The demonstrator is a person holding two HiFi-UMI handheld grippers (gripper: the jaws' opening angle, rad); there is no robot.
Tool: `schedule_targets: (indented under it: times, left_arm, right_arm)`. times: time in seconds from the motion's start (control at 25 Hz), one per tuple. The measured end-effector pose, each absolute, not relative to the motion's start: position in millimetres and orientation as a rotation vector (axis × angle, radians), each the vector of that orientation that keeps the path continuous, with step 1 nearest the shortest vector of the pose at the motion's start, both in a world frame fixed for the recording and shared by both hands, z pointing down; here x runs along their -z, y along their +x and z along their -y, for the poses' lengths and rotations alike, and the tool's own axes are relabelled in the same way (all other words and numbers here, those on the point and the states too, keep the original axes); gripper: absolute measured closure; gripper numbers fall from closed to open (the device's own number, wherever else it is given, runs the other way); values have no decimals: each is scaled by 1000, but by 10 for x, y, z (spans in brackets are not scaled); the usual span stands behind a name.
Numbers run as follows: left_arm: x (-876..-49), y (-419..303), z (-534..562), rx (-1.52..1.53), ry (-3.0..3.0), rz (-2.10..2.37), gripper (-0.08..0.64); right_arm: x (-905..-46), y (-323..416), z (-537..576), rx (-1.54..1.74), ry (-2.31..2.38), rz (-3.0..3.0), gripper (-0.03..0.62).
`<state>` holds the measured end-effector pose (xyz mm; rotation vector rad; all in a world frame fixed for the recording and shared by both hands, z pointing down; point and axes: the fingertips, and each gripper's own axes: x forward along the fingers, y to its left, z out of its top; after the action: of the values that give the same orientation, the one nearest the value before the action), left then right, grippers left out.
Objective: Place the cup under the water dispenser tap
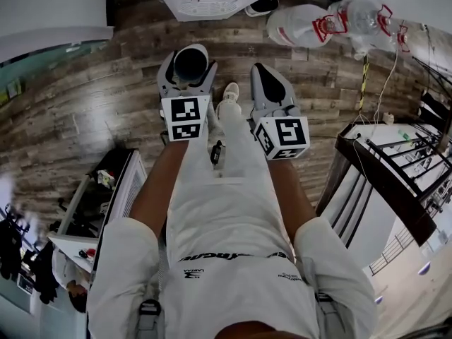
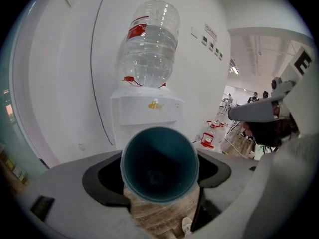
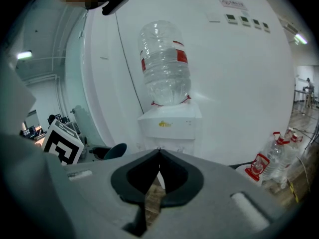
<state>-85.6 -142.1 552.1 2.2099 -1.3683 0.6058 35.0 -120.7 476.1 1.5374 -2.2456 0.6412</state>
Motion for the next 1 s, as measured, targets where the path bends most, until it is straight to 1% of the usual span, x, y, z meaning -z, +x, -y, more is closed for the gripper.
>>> schedule_targets:
  times: [0.6,1.0]
  left_arm:
    - [-6301,-572,1715,-629,2162,1421,179]
    - [-6850,-600,2115,-632,2143,1491,179]
  right_arm:
    - [-5551,540,1459,-682,1502,2286,594]
    - [-6052,574,1618,-694,1499,2301,594]
